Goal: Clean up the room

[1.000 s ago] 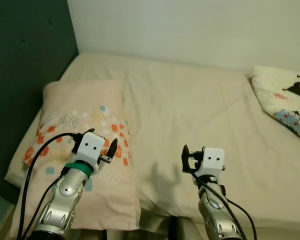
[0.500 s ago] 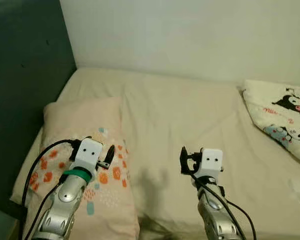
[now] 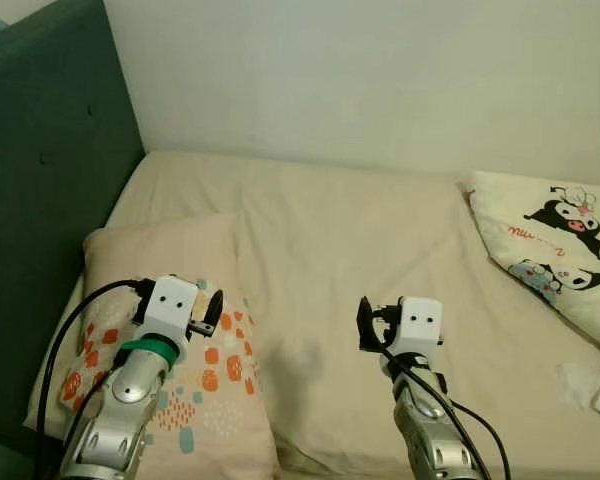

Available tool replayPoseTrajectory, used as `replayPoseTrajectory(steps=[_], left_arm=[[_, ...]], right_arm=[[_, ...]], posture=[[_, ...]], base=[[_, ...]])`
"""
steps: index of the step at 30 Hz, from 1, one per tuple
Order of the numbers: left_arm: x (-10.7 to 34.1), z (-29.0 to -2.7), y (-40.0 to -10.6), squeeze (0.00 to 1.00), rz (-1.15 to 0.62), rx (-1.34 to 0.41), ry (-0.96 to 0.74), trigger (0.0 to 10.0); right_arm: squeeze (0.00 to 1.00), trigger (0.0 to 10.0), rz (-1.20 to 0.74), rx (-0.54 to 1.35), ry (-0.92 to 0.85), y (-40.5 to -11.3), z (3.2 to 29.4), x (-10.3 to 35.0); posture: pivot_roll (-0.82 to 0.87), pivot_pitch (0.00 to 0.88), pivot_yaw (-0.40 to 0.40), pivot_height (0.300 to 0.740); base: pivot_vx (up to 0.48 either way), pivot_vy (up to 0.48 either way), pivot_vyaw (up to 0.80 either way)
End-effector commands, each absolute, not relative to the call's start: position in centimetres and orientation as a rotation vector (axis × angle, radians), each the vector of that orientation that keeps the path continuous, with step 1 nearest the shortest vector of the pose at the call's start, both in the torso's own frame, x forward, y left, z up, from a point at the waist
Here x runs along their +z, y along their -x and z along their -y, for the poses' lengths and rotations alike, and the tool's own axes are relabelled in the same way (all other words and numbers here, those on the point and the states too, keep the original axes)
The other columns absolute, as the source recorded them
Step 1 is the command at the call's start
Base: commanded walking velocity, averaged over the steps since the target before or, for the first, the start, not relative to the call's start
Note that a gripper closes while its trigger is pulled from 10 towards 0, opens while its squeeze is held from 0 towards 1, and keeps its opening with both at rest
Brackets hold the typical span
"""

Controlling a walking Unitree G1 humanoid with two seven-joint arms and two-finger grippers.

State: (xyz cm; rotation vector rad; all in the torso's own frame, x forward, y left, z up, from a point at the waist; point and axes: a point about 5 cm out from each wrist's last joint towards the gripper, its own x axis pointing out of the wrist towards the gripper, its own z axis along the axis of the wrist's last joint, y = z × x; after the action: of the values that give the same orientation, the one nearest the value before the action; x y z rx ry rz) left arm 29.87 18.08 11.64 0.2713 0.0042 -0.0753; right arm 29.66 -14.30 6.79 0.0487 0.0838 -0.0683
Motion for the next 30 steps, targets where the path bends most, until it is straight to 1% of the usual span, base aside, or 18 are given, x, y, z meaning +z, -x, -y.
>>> replayPoseTrajectory(steps=[1,4,9,19,23,25,26,27,28,29,30], left_arm=[[12.8,-19.2,-30.5,0.00,0.024,-0.040,-0.276,10.0],[15.3,-20.6,-31.9,0.00,0.091,0.009,-0.292,10.0],[18.5,-21.3,-33.1,0.00,0.182,0.036,-0.320,10.0],[20.6,-22.1,-34.3,0.00,0.228,0.044,-0.355,10.0],[19.0,-21.5,-34.0,0.00,0.175,0.009,-0.359,10.0],[15.8,-20.4,-33.1,0.00,0.059,-0.049,-0.346,10.0],[15.8,-20.4,-33.1,0.00,0.059,-0.049,-0.346,10.0],[14.0,-19.8,-32.6,0.00,-0.014,-0.078,-0.325,10.0],[14.0,-19.8,-32.6,0.00,-0.014,-0.078,-0.325,10.0],[12.3,-19.0,-31.9,0.00,-0.072,-0.118,-0.314,10.0],[12.3,-19.0,-31.9,0.00,-0.072,-0.118,-0.314,10.0]], right_arm=[[0.00,10.0,-0.116,-0.075,-0.056,-29.3,14.3,6.1],[0.00,10.0,-0.117,-0.077,-0.056,-29.4,14.4,6.2],[0.00,10.0,-0.112,-0.096,-0.057,-29.5,14.6,6.3],[0.00,10.0,-0.112,-0.105,-0.054,-29.5,14.7,6.3],[0.00,10.0,-0.117,-0.101,-0.052,-29.4,14.7,6.1],[0.00,10.0,-0.142,-0.094,-0.055,-29.2,14.5,5.7],[0.00,10.0,-0.142,-0.094,-0.055,-29.2,14.5,5.7],[0.00,10.0,-0.164,-0.095,-0.057,-29.1,14.5,5.4],[0.00,10.0,-0.164,-0.095,-0.057,-29.1,14.5,5.4],[0.00,10.0,-0.189,-0.097,-0.053,-29.0,14.5,5.1],[0.00,10.0,-0.189,-0.097,-0.053,-29.0,14.5,5.1]], posture=[[0.11,0.000,-0.021,0.740],[0.11,0.000,-0.021,0.740],[0.11,0.000,-0.011,0.740],[0.11,0.000,-0.005,0.740],[0.11,0.000,-0.005,0.740],[0.11,0.000,-0.005,0.740],[0.11,0.000,-0.005,0.740],[0.12,0.000,-0.015,0.740],[0.12,0.000,-0.015,0.740],[0.12,0.000,-0.015,0.740],[0.12,0.000,-0.015,0.740]], base=[[0.000,0.000,0.00],[0.000,0.000,0.00],[0.000,0.000,0.00],[0.000,0.000,0.00],[0.000,0.000,0.00],[0.000,0.000,0.00],[0.000,0.000,0.00],[0.000,0.000,0.00],[0.000,0.000,0.00],[0.000,0.000,0.00],[0.000,0.000,0.00]])
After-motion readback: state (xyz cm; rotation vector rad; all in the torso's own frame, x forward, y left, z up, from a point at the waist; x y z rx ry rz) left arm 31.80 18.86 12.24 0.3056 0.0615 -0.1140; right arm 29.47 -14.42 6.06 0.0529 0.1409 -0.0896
